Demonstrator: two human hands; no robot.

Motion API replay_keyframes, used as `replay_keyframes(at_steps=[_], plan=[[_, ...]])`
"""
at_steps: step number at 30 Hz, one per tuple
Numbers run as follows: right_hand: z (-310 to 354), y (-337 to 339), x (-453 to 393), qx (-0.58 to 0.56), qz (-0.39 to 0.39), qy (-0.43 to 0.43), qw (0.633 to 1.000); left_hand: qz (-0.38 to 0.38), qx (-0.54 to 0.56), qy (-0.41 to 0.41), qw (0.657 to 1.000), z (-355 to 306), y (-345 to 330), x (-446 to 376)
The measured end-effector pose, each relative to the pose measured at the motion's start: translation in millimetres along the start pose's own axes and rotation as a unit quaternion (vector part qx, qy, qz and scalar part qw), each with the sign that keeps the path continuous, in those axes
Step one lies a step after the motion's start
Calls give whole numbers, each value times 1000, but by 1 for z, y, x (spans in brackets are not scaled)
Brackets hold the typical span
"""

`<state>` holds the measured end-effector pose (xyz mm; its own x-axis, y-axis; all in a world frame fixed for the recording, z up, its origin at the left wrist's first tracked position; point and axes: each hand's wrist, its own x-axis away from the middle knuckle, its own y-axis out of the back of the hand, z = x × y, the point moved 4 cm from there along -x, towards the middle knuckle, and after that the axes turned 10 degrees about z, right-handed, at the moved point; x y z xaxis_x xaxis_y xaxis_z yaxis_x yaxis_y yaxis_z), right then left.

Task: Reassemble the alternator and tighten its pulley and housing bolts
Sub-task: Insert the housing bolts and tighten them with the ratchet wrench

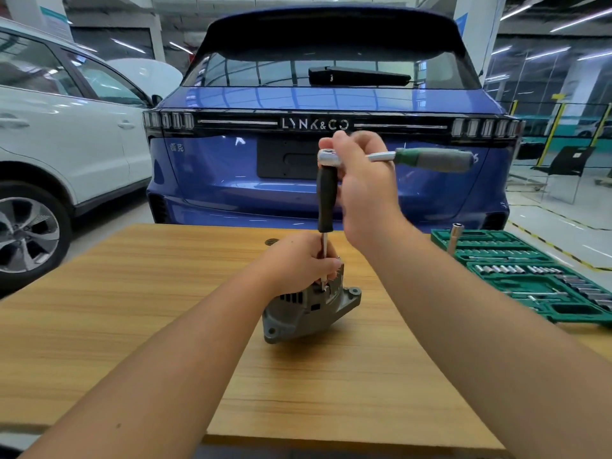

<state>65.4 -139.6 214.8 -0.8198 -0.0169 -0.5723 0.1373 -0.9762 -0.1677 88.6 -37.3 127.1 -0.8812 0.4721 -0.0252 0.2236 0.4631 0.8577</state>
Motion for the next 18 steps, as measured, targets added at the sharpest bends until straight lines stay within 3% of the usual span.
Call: replay_keyframes(at_steps=[1, 3, 4, 5, 10, 18], plan=[[7, 0, 2, 156, 22, 110, 981, -4, 2, -7, 1000, 0, 1, 1], [14, -8, 7, 417, 90, 272, 862, -7, 4, -21, 1000, -1, 1, 1], [15, -10, 6, 485, 113, 290, 817, -6, 4, -23, 1000, 0, 1, 2], [16, -12, 4, 521, 127, 279, 796, -6, 5, -24, 1000, 0, 1, 2], [17, -11, 0, 546, 163, 205, 796, -11, 1, -17, 1000, 0, 1, 1], [16, -11, 5, 547, 134, 232, 793, -4, 8, -3, 1000, 2, -1, 1]])
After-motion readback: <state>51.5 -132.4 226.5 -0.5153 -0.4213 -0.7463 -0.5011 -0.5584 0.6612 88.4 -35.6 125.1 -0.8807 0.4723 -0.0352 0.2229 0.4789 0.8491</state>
